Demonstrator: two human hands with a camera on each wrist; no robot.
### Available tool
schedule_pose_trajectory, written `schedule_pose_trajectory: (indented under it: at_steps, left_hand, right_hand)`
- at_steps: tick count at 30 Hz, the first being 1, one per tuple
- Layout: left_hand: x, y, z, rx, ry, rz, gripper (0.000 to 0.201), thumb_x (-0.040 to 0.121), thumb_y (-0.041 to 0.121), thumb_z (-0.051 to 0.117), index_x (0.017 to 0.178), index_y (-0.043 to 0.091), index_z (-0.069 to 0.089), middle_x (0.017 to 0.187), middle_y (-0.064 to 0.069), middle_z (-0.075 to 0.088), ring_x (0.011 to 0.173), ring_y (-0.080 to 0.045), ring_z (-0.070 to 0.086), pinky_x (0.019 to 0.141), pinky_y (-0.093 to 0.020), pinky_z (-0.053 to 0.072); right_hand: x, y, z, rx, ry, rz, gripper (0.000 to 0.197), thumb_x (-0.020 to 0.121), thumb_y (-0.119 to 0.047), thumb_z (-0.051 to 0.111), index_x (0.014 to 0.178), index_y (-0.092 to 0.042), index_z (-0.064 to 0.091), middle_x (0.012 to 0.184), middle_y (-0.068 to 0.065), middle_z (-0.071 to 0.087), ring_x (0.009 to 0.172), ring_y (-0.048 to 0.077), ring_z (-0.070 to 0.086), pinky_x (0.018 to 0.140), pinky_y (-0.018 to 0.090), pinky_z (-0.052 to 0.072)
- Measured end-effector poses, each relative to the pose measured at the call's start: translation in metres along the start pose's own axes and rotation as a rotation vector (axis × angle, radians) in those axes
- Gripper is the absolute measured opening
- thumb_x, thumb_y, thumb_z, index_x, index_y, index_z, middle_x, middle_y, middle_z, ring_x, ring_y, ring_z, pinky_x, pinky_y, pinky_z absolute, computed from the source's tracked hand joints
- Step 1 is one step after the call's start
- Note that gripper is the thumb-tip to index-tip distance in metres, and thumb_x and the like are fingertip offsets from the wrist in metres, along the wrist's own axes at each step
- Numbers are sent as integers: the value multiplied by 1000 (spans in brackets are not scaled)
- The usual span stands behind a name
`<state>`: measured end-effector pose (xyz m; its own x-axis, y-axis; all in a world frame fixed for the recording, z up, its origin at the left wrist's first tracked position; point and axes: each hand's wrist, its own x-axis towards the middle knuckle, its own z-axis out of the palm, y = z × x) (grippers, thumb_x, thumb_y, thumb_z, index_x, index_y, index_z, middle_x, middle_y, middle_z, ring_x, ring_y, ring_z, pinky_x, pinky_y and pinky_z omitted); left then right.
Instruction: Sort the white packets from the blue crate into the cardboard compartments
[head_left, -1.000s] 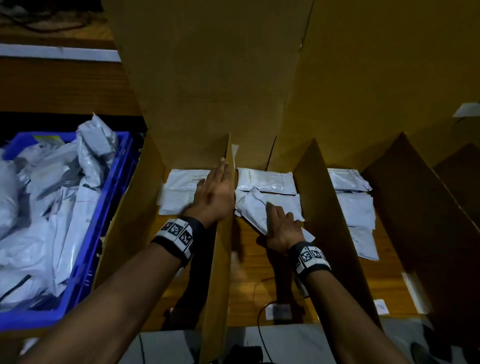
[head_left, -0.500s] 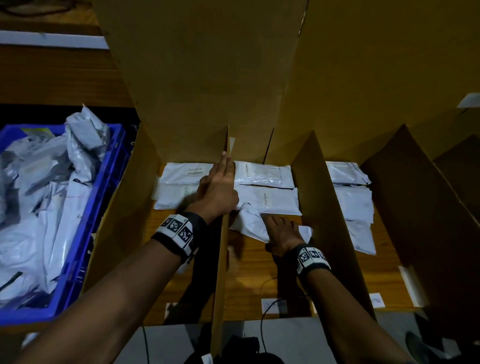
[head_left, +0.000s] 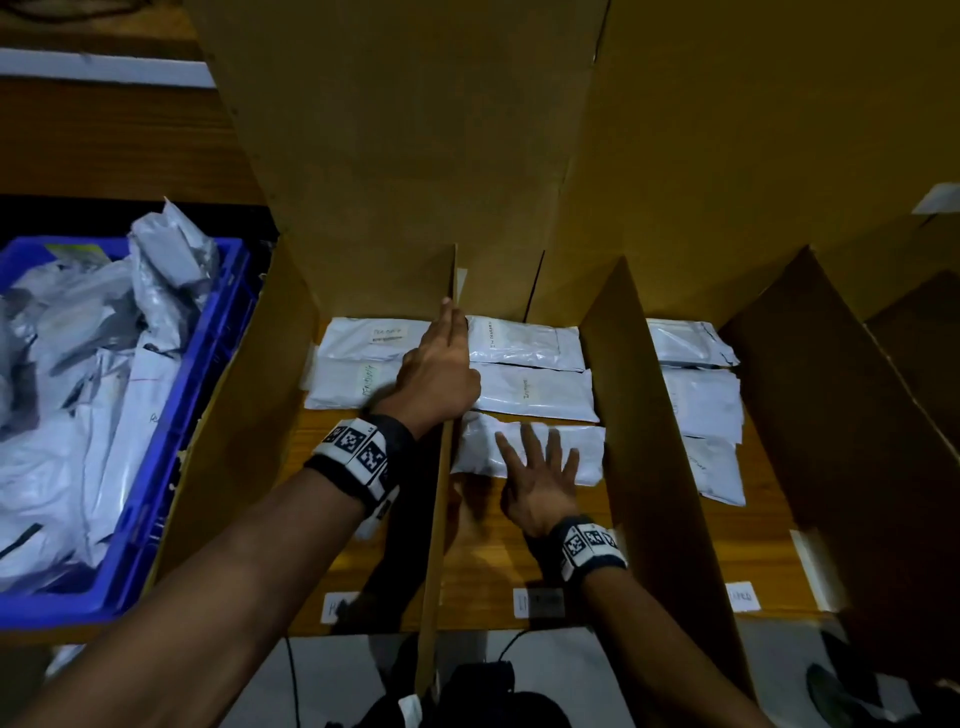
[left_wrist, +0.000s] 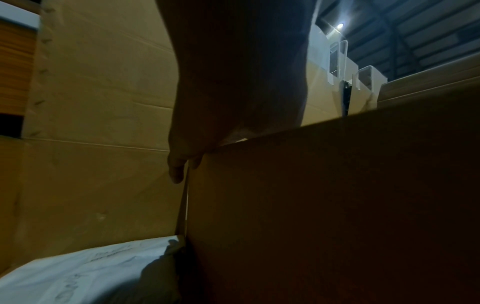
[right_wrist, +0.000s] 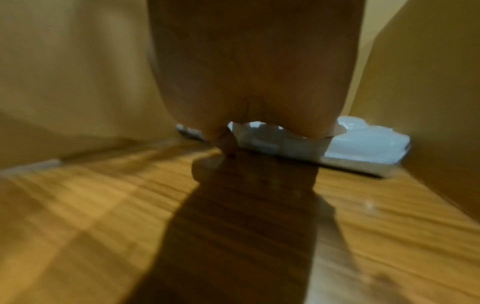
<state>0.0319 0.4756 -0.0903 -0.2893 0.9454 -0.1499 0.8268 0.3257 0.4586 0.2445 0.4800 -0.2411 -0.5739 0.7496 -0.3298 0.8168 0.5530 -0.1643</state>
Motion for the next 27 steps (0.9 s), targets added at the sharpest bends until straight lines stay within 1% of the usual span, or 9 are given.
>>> schedule_pose_trajectory:
  at_steps: [4, 9, 12, 15, 17, 19, 21, 23, 27]
  left_hand:
    - [-6, 4, 4, -84, 14, -10, 88, 101, 19, 53, 169, 14, -3, 176, -5, -18, 160, -33, 19, 123, -43, 33]
    - [-20, 6, 6, -152, 19, -9, 85, 104, 18, 49, 169, 17, -5, 177, -6, -15, 160, -33, 16, 125, -44, 29]
    - [-32, 3, 7, -156, 36, -8, 83, 104, 21, 47, 169, 17, -4, 177, -7, -11, 161, -32, 14, 127, -44, 25]
    - [-48, 3, 2, -162, 13, -17, 79, 107, 25, 44, 169, 17, -5, 177, -5, -11, 163, -27, 8, 129, -41, 19]
    - [-64, 8, -4, -184, -3, -13, 80, 107, 24, 44, 169, 19, -6, 178, -5, -9, 164, -24, 5, 129, -36, 13]
    - [-84, 13, -13, -201, 1, -2, 77, 106, 19, 46, 169, 16, 2, 178, -9, 0, 164, -24, 5, 127, -31, 10]
    - [-108, 15, -22, -201, 35, 8, 66, 105, 17, 50, 166, 14, 24, 174, -11, 23, 160, -26, 21, 124, -31, 19]
    - [-135, 9, -28, -168, 83, 11, 51, 105, 21, 53, 155, 17, 46, 159, -8, 48, 146, -27, 43, 115, -33, 35]
    - [-194, -23, -36, -46, 179, 27, 36, 101, 23, 58, 136, 25, 64, 137, 4, 64, 123, -18, 60, 92, -30, 46]
  right_hand:
    - [11, 4, 5, 56, -47, -1, 92, 102, -28, 45, 160, -50, -22, 171, -3, -32, 155, 43, -31, 120, 71, -19]
    - [10, 5, -6, 33, -33, -48, 99, 99, -16, 47, 158, -55, -22, 172, -1, -30, 154, 45, -32, 118, 73, -20]
    - [0, 3, -2, -17, -8, -43, 93, 102, -30, 47, 156, -57, -24, 172, 1, -30, 153, 50, -30, 113, 78, -21]
    - [-3, 5, -2, -25, -112, -30, 82, 105, -49, 40, 154, -60, -25, 171, 0, -32, 153, 49, -31, 112, 79, -21]
    - [-5, 5, -13, -5, -132, -41, 76, 107, -49, 36, 159, -56, -19, 172, -1, -30, 155, 48, -29, 114, 78, -19]
    - [-12, -1, -31, 51, -75, -49, 78, 104, -36, 45, 164, -48, -2, 175, 2, -17, 158, 48, -15, 119, 77, -8]
    - [-28, -10, -49, 128, 72, -60, 66, 101, -27, 52, 162, -34, 27, 174, 8, 10, 156, 46, 17, 122, 69, 21]
    - [-54, -20, -66, 222, 243, -73, 47, 103, -25, 54, 150, -25, 49, 161, 9, 38, 138, 38, 47, 107, 54, 48]
    - [-115, -45, -95, 377, 461, -182, 32, 101, -22, 52, 131, -27, 62, 128, -3, 61, 110, 20, 61, 81, 42, 55]
